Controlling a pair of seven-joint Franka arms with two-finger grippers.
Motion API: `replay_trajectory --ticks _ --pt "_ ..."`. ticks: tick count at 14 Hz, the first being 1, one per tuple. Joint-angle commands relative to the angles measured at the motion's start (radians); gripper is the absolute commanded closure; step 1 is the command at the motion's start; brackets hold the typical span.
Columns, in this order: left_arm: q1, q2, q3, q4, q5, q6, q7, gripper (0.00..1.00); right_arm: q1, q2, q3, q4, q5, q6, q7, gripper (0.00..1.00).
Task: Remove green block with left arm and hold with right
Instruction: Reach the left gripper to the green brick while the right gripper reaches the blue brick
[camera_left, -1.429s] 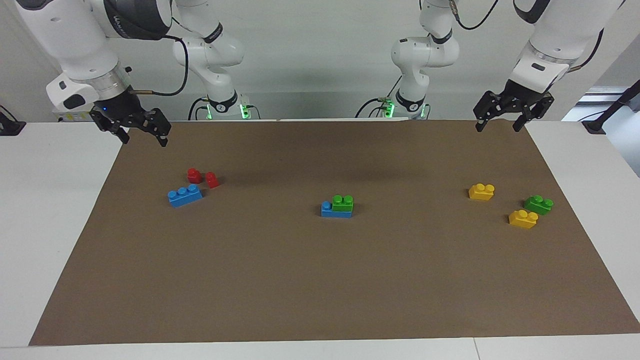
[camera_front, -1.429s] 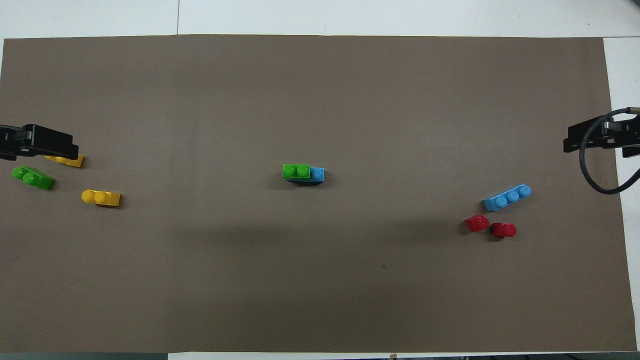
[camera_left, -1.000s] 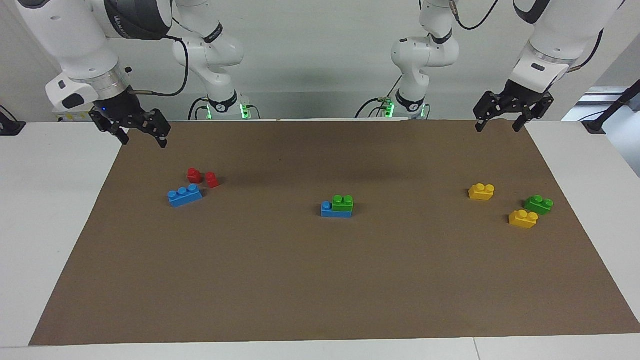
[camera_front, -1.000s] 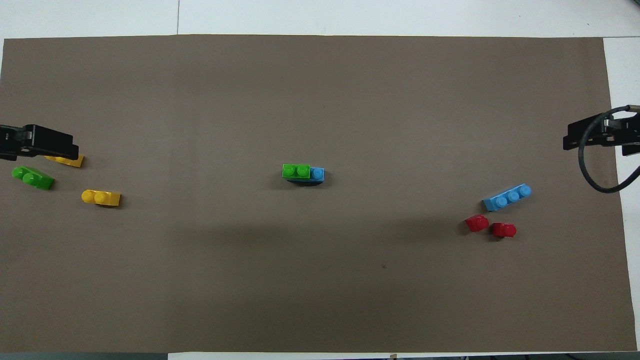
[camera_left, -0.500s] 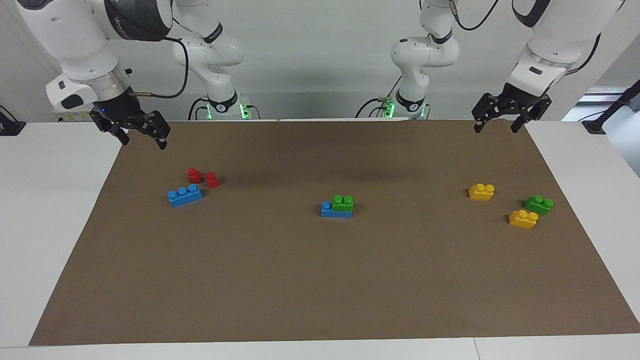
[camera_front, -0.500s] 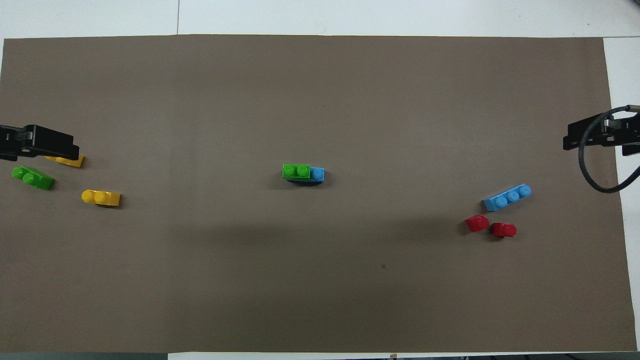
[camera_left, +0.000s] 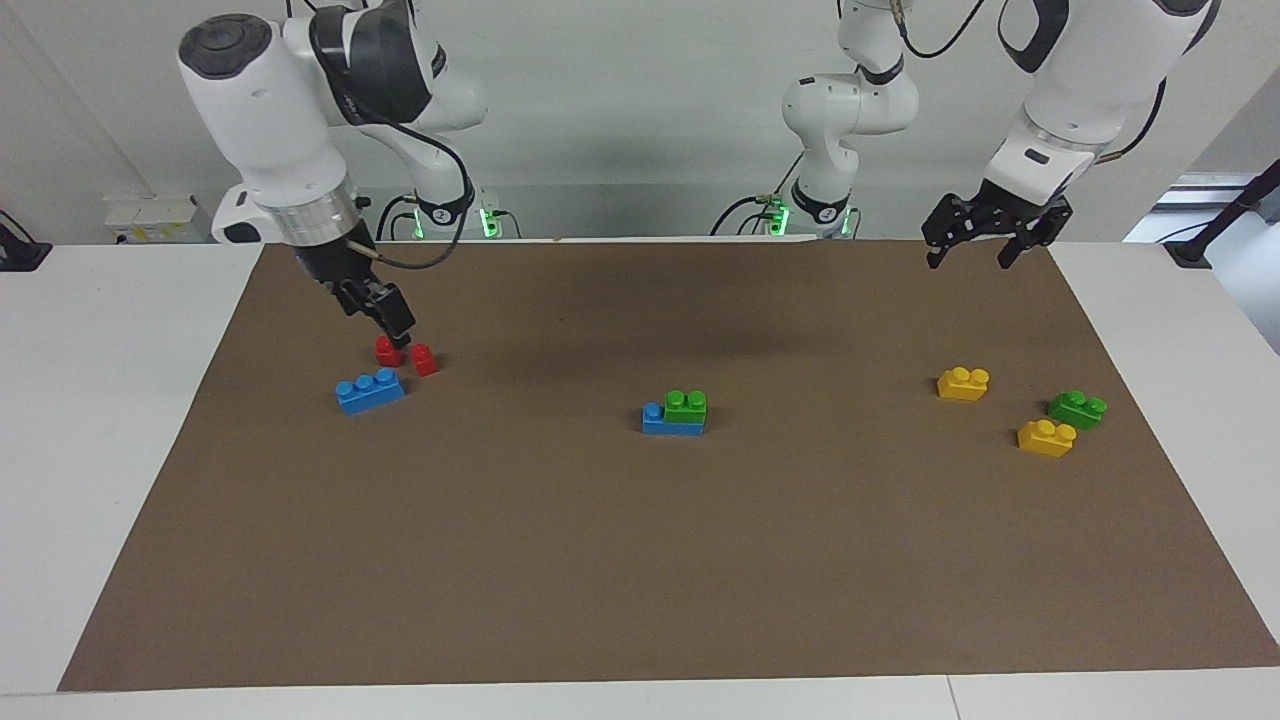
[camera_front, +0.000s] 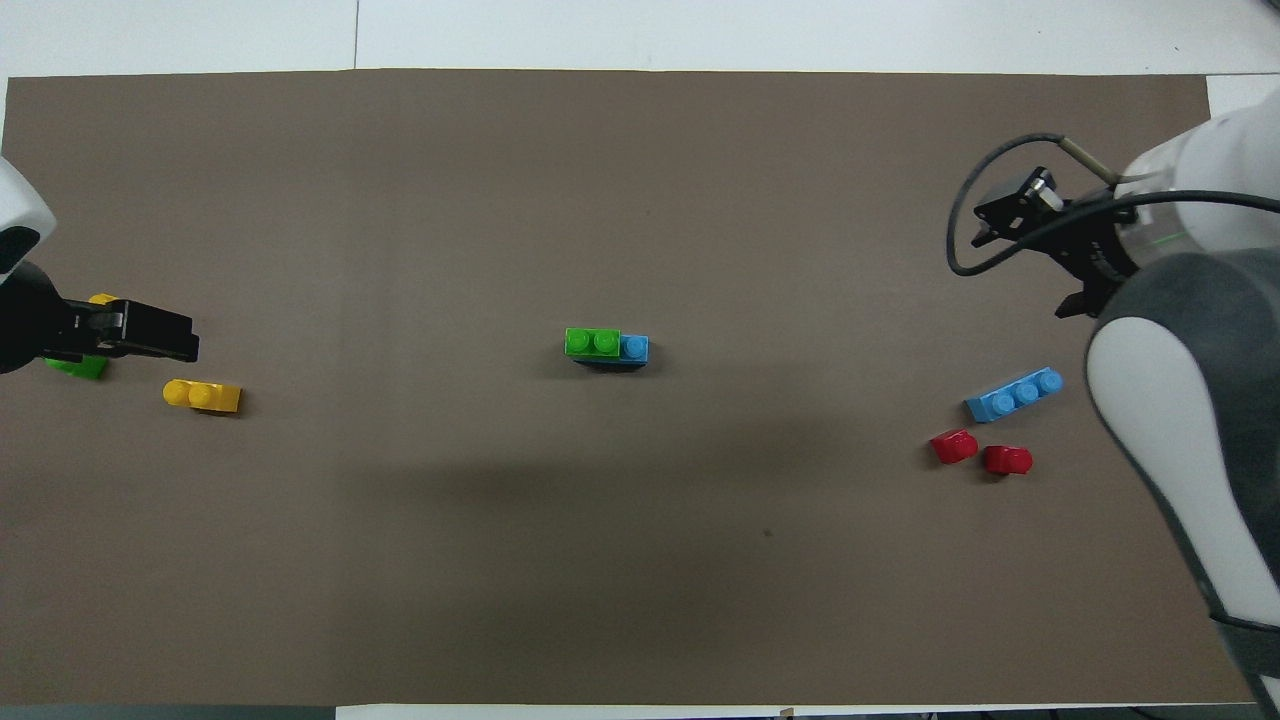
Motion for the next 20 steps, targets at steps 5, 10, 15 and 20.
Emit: replay_trajectory --ticks 5,10,15,20 --pt "-0.139 -0.122 -0.004 -0.228 -0.013 0.190 -0.424 0.00 0.091 0.062 -0.002 -0.189 0.274 0.336 0.339 0.04" --pt "-0.269 -0.111 -0.004 -0.292 -0.019 0.316 -0.893 0.00 0.166 0.142 -0.002 -0.203 0.452 0.416 0.505 0.04" --pt "-0.375 -0.035 -0.004 -0.318 -0.030 0.480 -1.372 0.00 0.235 0.237 -0.002 -0.203 0.534 0.511 0.606 0.04" --pt "-0.446 0.088 -0.002 -0.294 -0.017 0.575 -1.707 0.00 0.304 0.289 -0.002 -0.208 0.602 0.613 0.613 0.04"
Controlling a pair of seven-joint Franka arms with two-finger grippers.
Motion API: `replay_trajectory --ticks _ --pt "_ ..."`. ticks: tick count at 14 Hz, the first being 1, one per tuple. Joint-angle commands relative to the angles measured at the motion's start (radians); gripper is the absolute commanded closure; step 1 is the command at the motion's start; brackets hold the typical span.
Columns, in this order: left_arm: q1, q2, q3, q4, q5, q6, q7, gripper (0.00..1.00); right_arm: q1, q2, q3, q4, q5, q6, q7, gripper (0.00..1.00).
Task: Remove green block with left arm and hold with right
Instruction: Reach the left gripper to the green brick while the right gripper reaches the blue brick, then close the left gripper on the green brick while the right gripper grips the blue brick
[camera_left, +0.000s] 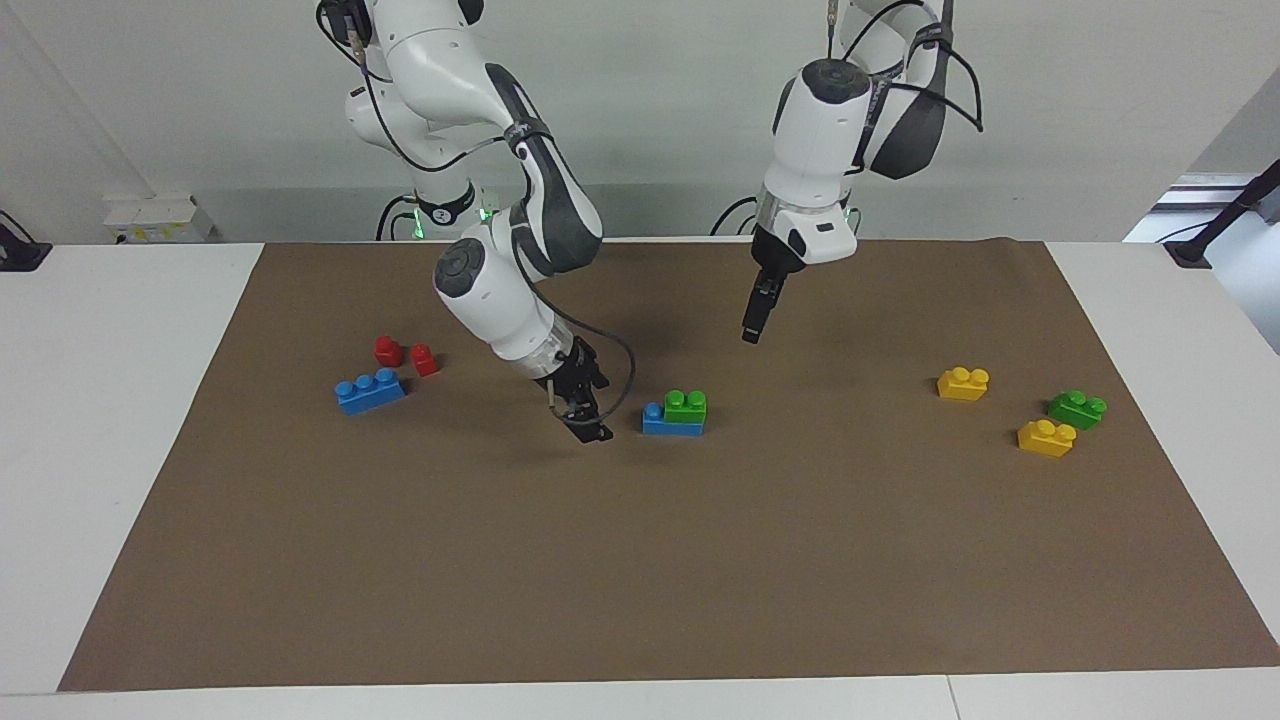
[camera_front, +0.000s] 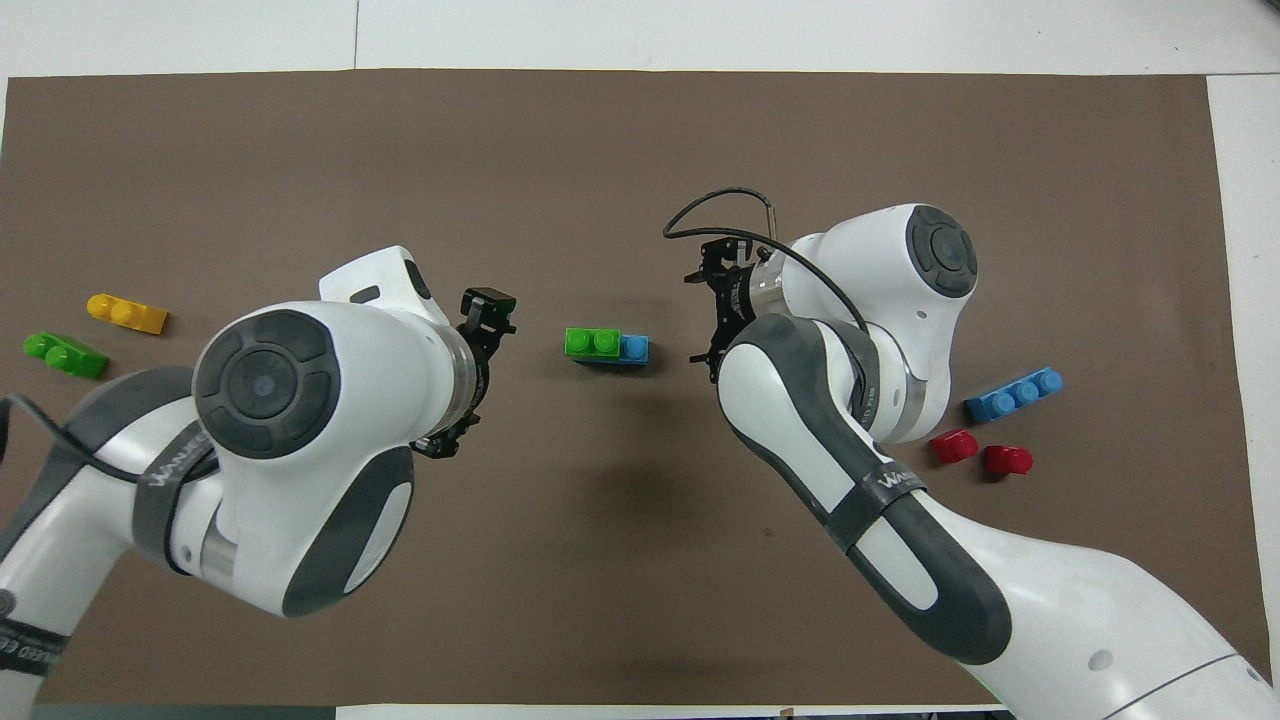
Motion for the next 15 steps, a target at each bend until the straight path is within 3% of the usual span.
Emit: replay_trajectory --ticks 1,4,10,12,15 --pt "-0.040 0.056 0.018 0.026 -0.004 0.030 -0.116 0.00 0.036 0.018 -0.003 -0.010 0.040 0.061 0.015 0.04" --pt "-0.067 0.155 0.017 0.089 0.056 0.050 -0.263 0.00 0.077 0.041 -0.003 -0.030 0.054 0.129 0.019 0.04" --pt "-0.085 0.254 0.020 0.169 0.059 0.065 -0.492 0.00 0.117 0.096 -0.003 -0.033 0.072 0.215 0.018 0.04" --pt "-0.085 0.324 0.021 0.230 0.062 0.045 -0.530 0.00 0.117 0.096 -0.003 -0.039 0.072 0.226 0.018 0.04" --pt "-0.090 0.393 0.018 0.301 0.124 0.028 -0.596 0.00 0.121 0.096 -0.003 -0.045 0.072 0.244 0.018 0.21"
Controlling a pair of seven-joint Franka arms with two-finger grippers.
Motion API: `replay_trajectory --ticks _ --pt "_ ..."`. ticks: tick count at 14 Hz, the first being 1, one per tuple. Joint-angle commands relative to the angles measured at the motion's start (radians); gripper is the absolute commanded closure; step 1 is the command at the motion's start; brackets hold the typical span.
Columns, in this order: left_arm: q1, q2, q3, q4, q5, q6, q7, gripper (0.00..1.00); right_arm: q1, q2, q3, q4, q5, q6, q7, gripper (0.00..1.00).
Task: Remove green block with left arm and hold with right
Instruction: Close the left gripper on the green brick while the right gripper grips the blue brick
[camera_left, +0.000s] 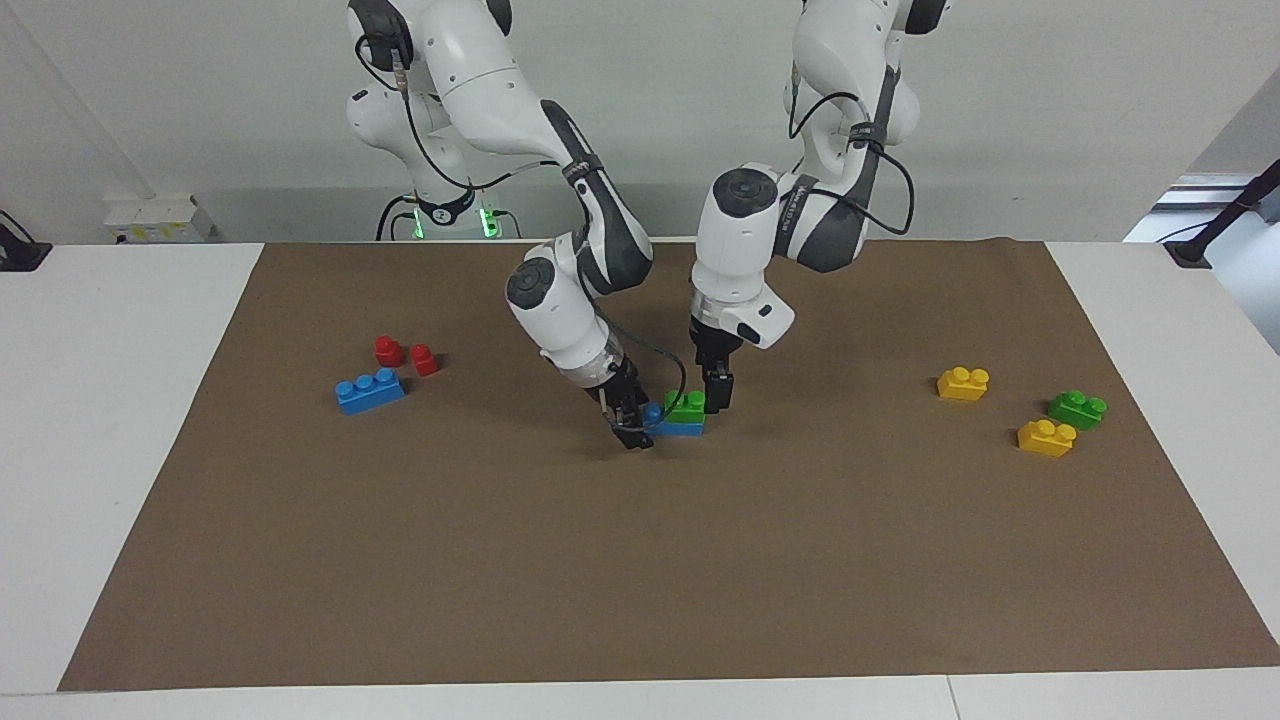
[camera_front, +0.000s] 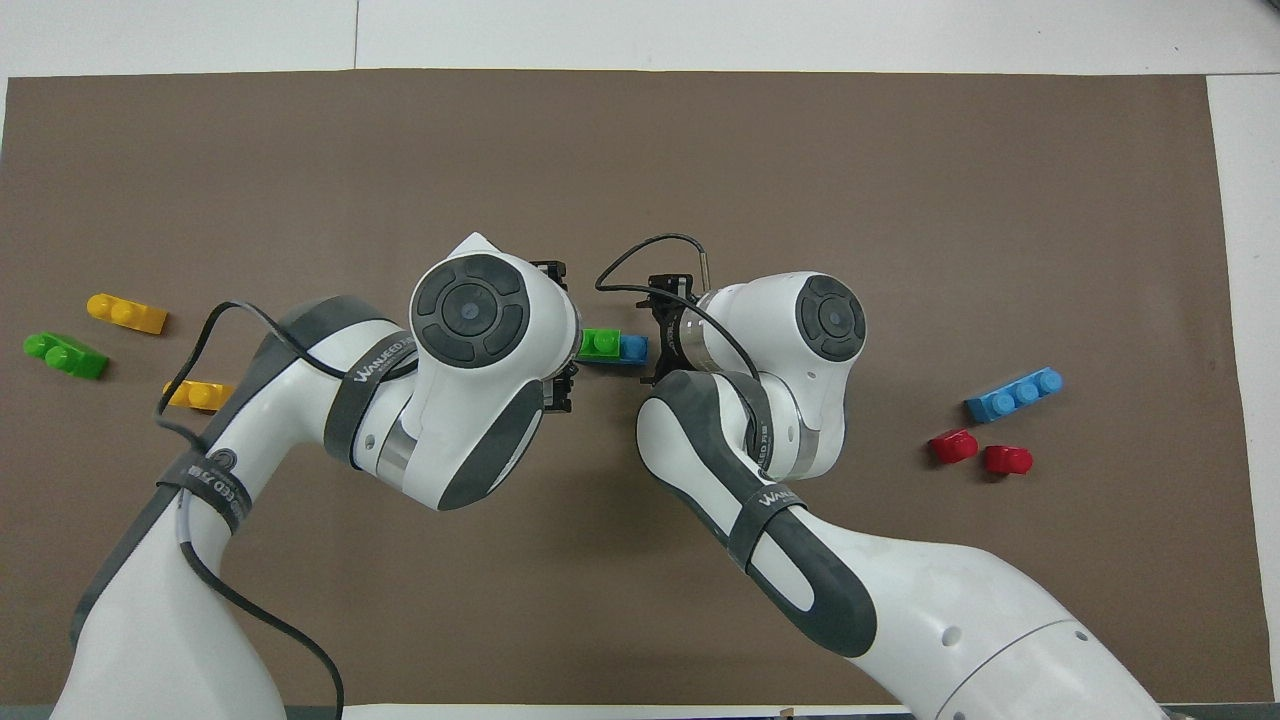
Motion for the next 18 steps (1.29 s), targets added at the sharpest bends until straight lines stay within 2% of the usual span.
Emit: replay_trajectory --ticks 1,2,3,10,14,18 --pt "-0.018 0.062 0.011 0.075 0.034 -0.031 -0.051 0.00 0.008 -0.005 -0.003 -0.017 0.028 0.046 0.009 0.41" --pt "-0.018 0.064 0.013 0.073 0.034 -0.030 -0.052 0.00 0.008 -0.005 -0.003 -0.017 0.028 0.048 0.008 0.84" --pt "-0.015 0.068 0.013 0.072 0.037 -0.022 -0.052 0.00 0.008 -0.003 -0.003 -0.017 0.028 0.048 0.005 1.00" --pt "-0.011 0.079 0.011 0.055 0.039 -0.010 -0.130 0.00 0.005 -0.001 -0.003 -0.017 0.028 0.053 -0.008 1.00" --pt "-0.034 0.073 0.013 0.056 0.039 -0.085 -0.163 0.00 0.005 -0.001 -0.003 -0.017 0.028 0.053 -0.008 1.00" --pt "-0.054 0.071 0.013 0.035 0.040 -0.039 -0.170 0.00 0.005 0.000 -0.003 -0.017 0.028 0.069 -0.008 1.00"
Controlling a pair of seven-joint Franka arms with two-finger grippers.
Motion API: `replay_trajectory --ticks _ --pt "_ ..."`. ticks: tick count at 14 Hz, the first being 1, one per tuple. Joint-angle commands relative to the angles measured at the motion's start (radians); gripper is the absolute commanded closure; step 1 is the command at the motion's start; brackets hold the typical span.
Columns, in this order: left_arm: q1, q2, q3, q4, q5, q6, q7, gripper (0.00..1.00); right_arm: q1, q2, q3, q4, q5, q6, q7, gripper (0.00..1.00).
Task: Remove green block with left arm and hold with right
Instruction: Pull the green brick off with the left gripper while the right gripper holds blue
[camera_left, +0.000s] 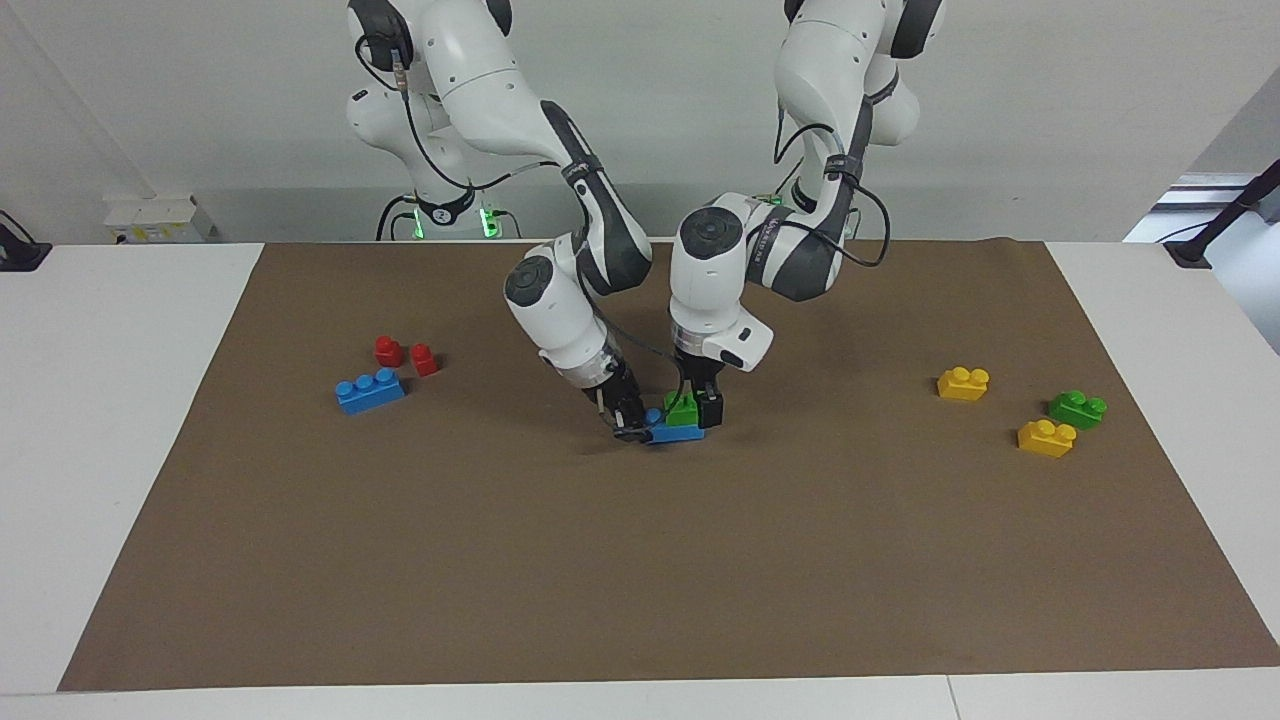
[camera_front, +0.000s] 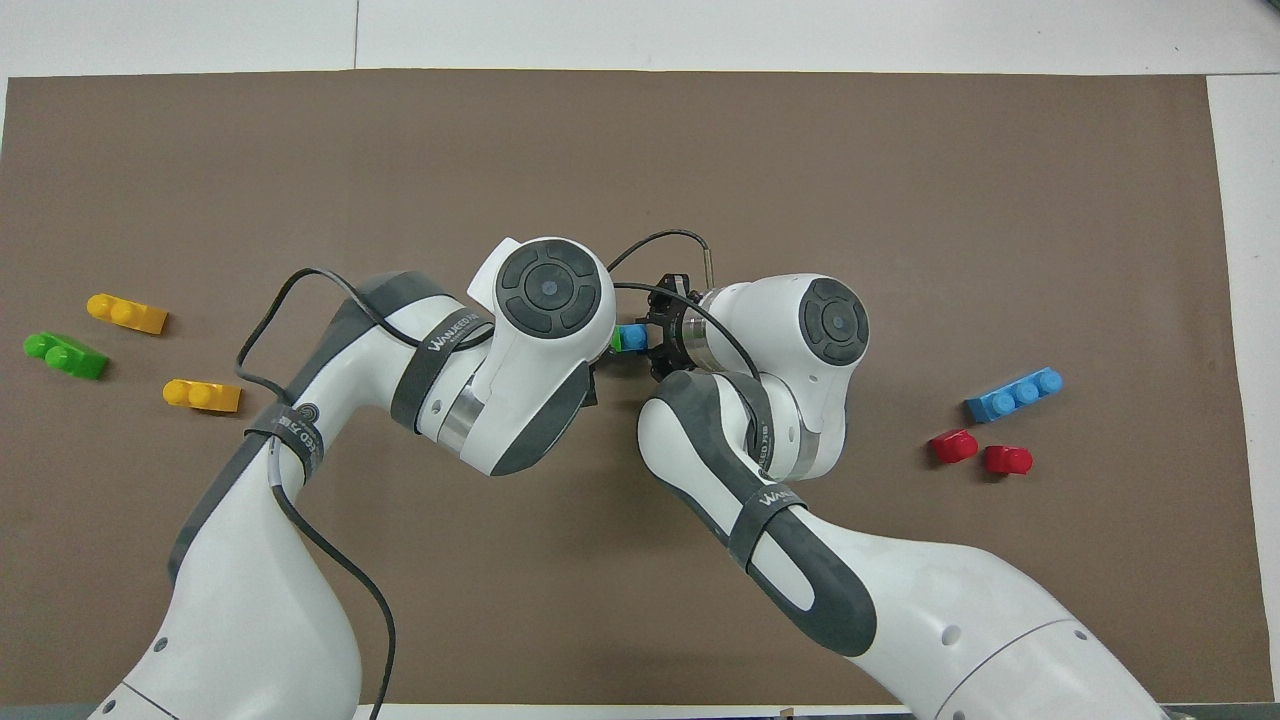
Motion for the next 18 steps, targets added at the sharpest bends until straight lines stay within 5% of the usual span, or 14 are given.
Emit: replay_trajectory --ticks 1,5,7,9,15,18 --pt "-0.020 -0.003 0.014 -0.014 0.019 0.026 -0.027 0.00 0.005 0.000 -0.001 -0.012 0.028 0.032 -0.008 1.00" --pt "-0.018 -0.004 0.014 -0.031 0.022 0.074 -0.032 0.06 0.005 0.000 -0.001 -0.012 0.028 0.033 -0.008 1.00" --pt "-0.018 -0.003 0.014 -0.045 0.022 0.118 -0.032 0.46 0.005 0.000 -0.001 -0.012 0.028 0.033 -0.009 1.00" --pt "-0.018 -0.004 0.014 -0.051 0.024 0.125 -0.027 1.00 0.005 -0.002 -0.001 -0.012 0.028 0.033 -0.009 1.00" --pt "-0.014 -0.015 0.014 -0.048 0.027 0.102 -0.007 1.00 0.005 0.000 -0.001 -0.011 0.028 0.035 -0.009 1.00" --pt "-0.005 -0.084 0.015 -0.043 0.027 0.036 0.028 1.00 0.005 0.000 -0.001 -0.011 0.028 0.035 -0.009 1.00"
